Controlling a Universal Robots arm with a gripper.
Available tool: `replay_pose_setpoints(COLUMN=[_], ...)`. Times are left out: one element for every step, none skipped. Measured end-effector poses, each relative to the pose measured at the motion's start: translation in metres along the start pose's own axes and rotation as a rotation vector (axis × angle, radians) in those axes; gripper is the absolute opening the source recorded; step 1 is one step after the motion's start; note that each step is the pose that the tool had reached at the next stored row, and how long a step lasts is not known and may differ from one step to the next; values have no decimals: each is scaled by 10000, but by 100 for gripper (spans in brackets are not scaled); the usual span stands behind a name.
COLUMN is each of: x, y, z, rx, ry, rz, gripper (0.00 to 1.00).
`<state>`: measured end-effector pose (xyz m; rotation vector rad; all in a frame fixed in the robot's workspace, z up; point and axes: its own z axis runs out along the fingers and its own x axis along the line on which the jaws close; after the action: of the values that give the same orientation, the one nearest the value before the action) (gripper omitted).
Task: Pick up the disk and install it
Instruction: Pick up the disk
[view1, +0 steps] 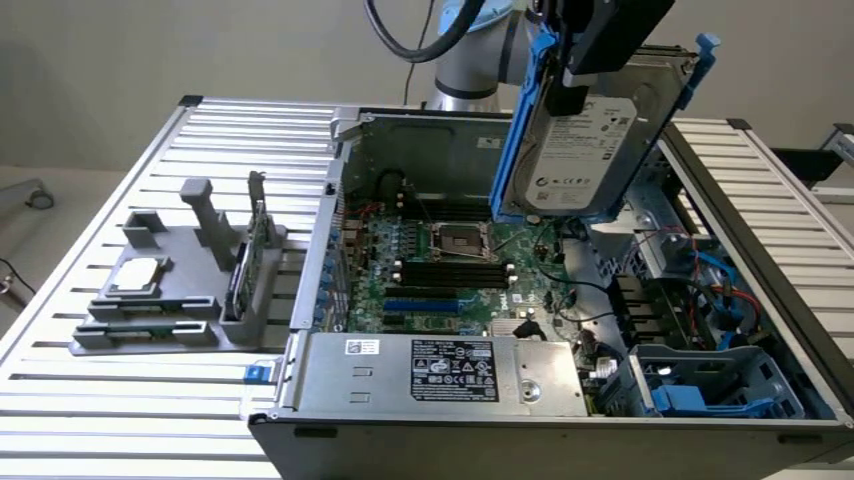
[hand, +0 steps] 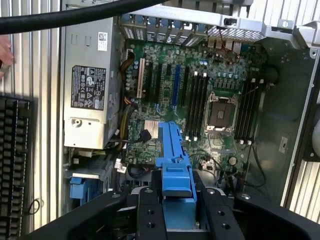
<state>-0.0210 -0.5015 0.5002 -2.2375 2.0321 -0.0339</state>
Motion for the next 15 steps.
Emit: replay_pose_setpoints(x=[9,18,26,35,45,54,64,72,79,87,95,103,111,119,129], y=[-5,-9,-13,-17,-22,-26,-29,-32,-34,-35,-35,-34,-33,-32,-32], z=[5,10,14,19,24,29,35,39,42,45,46,48,50,52,54], rx=[55,107,156,209,262,313,365,411,449,479,500,515,526,535,543], ry=[21,43,65,87,109,129,150,173,199,225,253,275,292,308,324], rz=[-8,-14,-19,-25,-31,-35,-40,-45,-51,-55,-59,-57,-51,-43,-39], gripper=[33,33,33,33,33,33,33,33,33,33,33,33,33,33,33])
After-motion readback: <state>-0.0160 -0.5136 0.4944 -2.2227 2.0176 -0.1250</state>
